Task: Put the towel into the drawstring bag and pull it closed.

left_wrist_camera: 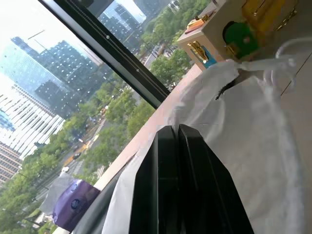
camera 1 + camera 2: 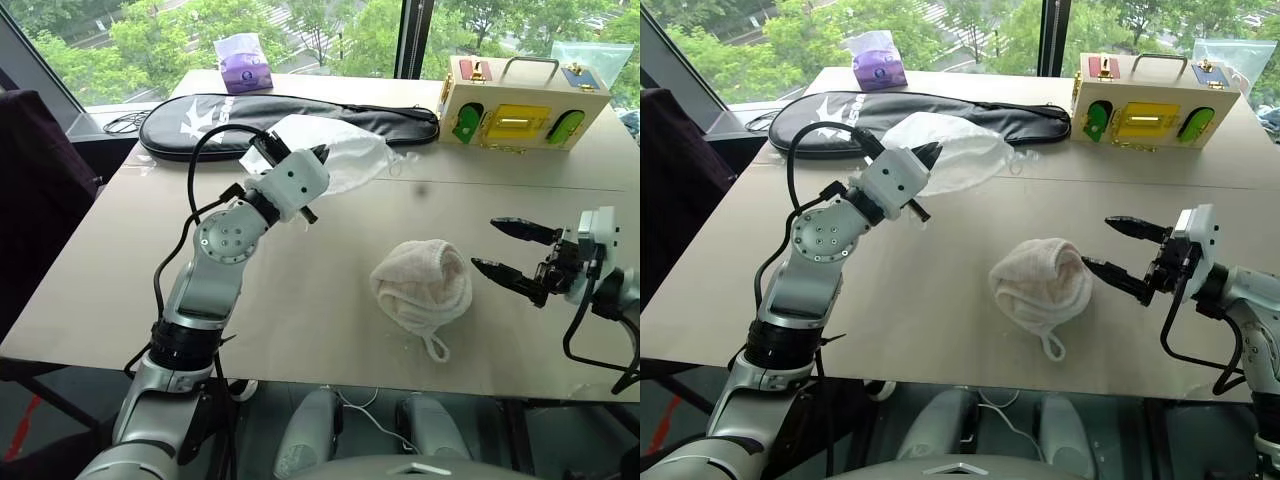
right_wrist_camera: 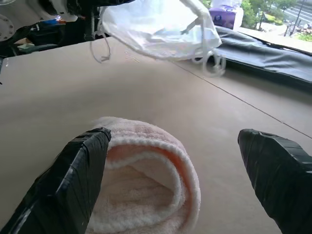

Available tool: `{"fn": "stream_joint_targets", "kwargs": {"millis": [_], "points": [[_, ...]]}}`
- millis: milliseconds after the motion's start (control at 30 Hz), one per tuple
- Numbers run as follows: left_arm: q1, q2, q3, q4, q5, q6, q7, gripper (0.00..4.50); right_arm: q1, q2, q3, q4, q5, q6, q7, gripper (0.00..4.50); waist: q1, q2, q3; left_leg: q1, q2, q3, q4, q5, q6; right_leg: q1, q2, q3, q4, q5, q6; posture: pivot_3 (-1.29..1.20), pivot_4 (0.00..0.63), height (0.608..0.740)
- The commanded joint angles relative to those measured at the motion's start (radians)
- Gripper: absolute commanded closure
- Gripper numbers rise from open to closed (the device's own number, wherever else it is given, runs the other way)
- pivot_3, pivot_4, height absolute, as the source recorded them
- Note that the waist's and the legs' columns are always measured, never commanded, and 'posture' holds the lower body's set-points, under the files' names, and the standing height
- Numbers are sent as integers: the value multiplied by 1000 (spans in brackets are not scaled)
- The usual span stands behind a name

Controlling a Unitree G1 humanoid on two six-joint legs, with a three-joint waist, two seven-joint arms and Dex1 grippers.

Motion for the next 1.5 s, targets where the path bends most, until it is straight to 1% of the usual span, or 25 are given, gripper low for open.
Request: {"fn": "stream_joint_targets", "kwargs": {"millis": [33,200,267,400,467,567,633,700,767,833,967,1233,1300,1333,1367,1400,1433,1467,1500], "points": [[-26,4,31,27,-4,-22,19,4482,-55,15,-1,-50,53,103,-95,0,-2,0,0,0,0,0,0,0,0,0,1,0,0,0,0,0,150,740],[-47,-3,17,63,-4,-48,20,4482,-147,55,58,-51,107,337,-256,0,-2,0,0,-4,0,0,0,0,0,-6,2,0,4,0,0,0,150,740],[-52,-6,20,72,-5,-50,23,4482,-184,61,73,-41,136,424,-288,0,-1,0,0,-4,0,1,0,0,0,-7,1,1,4,0,0,0,150,740],[-45,-9,21,69,-7,-45,24,4482,-276,105,103,14,128,569,-410,0,-2,0,0,-4,0,1,0,0,0,-7,1,1,4,0,0,0,150,740],[-39,-16,15,61,-5,-40,26,4482,-314,117,146,46,97,614,-435,0,-2,0,0,-4,0,1,0,0,0,-7,2,1,4,0,0,0,150,740],[-40,-25,9,60,0,-38,27,4482,-339,104,214,57,75,690,-425,0,-1,0,0,-5,0,1,0,0,0,-7,2,1,4,0,0,0,150,740],[-40,-28,8,61,1,-39,26,4482,-327,44,286,32,48,727,-375,0,0,0,0,-5,0,1,0,0,0,-8,2,1,4,0,0,0,150,740],[-37,-27,11,59,1,-41,25,4482,-296,-40,353,-9,1,702,-309,0,2,0,0,-6,-1,1,0,0,0,-8,1,0,3,0,0,0,150,740],[-32,-24,15,57,1,-41,26,4482,-275,-85,357,-40,8,710,-273,0,1,-1,0,-6,-3,1,0,0,0,-7,0,0,3,0,1,0,150,740],[-28,-21,20,57,0,-40,27,4482,-259,-106,330,-75,47,744,-254,0,-1,-1,-1,-6,-2,1,1,0,0,-7,0,0,3,0,1,0,150,740],[-26,-22,13,64,0,-45,25,4482,-217,-132,326,-121,49,756,-235,0,-3,-1,-1,-5,-1,0,1,0,0,-7,2,0,4,0,1,0,150,740],[-39,-23,3,87,0,-65,17,4482,-108,-150,414,-227,44,745,-186,0,-2,-2,-1,-5,-1,0,1,0,0,-7,2,0,4,0,1,0,150,740],[-40,-23,3,93,0,-68,17,4500,-92,-153,425,-232,37,735,-175,558,-2,-3,-1,-5,-1,0,1,0,0,-7,2,0,4,0,1,0,150,740],[-40,-24,3,94,-1,-69,17,4500,-87,-153,427,-233,34,730,-173,706,-2,-3,-1,-5,-1,0,1,0,0,-7,2,0,4,0,1,0,150,740],[-39,-25,4,93,-3,-68,17,4500,-81,-161,433,-237,35,726,-158,1173,-3,-3,-1,-4,-1,0,1,0,0,-7,2,0,4,0,1,0,150,740],[-37,-25,5,92,-4,-67,17,4500,-73,-171,439,-242,36,722,-140,1510,-2,-3,-2,-4,-1,0,1,0,0,-7,2,0,4,0,1,0,150,740],[-36,-26,4,93,-4,-67,17,4500,-66,-181,444,-244,36,716,-123,1947,-2,-3,-2,-4,-1,0,1,0,0,-7,2,0,4,0,1,0,150,740],[-35,-27,4,93,-4,-68,18,4500,-61,-187,447,-245,33,710,-111,2490,-2,-3,-2,-4,-1,0,1,0,0,-7,2,0,4,0,1,0,150,740],[-34,-26,4,96,-4,-69,18,4500,-58,-189,445,-244,34,708,-105,2619,-2,-3,-2,-4,-1,0,1,0,0,-7,2,0,4,0,1,0,150,740]]}}
